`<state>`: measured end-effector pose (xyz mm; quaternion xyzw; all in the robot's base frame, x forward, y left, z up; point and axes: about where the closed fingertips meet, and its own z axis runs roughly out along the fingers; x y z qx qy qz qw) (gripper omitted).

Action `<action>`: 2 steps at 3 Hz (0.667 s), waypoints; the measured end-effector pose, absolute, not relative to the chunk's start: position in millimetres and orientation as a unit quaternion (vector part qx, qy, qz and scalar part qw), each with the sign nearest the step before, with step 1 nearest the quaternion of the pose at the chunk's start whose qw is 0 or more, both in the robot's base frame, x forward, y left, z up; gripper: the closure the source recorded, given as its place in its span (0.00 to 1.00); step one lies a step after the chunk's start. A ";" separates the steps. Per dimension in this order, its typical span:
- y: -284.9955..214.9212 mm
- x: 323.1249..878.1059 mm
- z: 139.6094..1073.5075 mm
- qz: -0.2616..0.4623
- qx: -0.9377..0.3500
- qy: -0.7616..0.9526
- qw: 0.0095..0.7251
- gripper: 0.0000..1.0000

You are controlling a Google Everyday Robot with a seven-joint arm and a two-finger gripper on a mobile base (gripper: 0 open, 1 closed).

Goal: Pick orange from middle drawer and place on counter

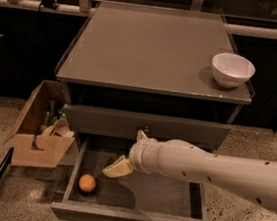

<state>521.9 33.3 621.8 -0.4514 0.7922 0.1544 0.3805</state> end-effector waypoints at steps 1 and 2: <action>33.3 521.9 621.8 0.154 -0.451 0.792 0.380 0.00; 40.8 522.0 596.8 0.179 -0.455 0.789 0.372 0.00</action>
Offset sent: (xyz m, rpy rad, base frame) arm 0.0026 0.0085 -0.0446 0.0571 0.0723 0.0493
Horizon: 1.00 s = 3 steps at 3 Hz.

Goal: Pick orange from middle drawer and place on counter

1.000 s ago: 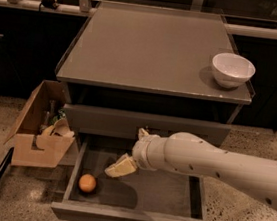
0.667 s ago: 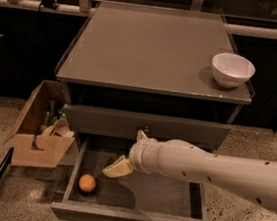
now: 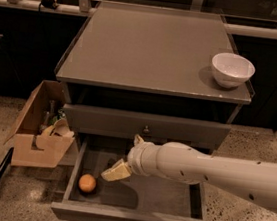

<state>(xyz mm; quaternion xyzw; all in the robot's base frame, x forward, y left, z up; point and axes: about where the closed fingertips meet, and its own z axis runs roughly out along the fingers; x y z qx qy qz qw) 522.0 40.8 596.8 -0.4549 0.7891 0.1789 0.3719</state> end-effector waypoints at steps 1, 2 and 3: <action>48.4 523.5 578.9 0.190 -0.455 0.785 0.374 0.00; 60.2 521.8 561.0 0.208 -0.461 0.779 0.371 0.00; 70.2 520.8 547.5 0.217 -0.466 0.774 0.369 0.00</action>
Offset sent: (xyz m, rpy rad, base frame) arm -0.0017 0.0312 -0.0578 0.0697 0.0377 0.0731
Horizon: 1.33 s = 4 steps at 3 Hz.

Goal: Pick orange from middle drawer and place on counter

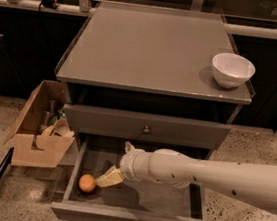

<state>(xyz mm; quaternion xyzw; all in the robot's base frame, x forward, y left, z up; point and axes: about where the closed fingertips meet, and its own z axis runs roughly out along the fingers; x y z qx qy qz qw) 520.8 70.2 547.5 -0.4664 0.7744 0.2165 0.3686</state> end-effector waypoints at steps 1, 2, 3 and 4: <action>79.9 522.0 535.0 0.215 -0.468 0.774 0.367 0.00; 108.8 530.0 508.5 0.203 -0.465 0.779 0.369 0.00; 108.8 530.0 508.5 0.203 -0.465 0.779 0.369 0.00; 111.2 531.4 494.7 0.213 -0.469 0.771 0.375 0.00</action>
Offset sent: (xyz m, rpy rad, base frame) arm 0.0135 0.0337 -0.0386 -0.0214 -0.0224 -0.0513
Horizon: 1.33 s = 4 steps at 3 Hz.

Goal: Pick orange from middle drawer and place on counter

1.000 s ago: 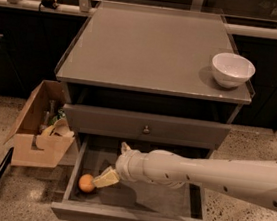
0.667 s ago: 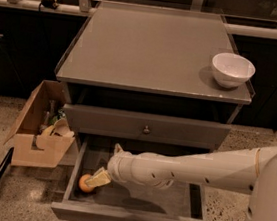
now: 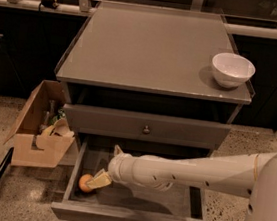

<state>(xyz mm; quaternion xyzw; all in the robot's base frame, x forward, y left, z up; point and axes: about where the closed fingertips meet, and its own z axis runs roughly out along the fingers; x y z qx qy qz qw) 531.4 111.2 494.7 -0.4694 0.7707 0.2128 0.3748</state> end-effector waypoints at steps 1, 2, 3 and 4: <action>117.1 535.0 472.3 0.225 -0.473 0.763 0.379 0.00; 129.5 538.9 445.3 0.249 -0.480 0.752 0.378 0.00; 146.1 537.2 416.7 0.269 -0.487 0.744 0.370 0.00; 152.9 534.6 400.4 0.282 -0.493 0.737 0.367 0.00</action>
Offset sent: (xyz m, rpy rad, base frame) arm 0.0128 0.0256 -0.0720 0.0956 0.0238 0.0881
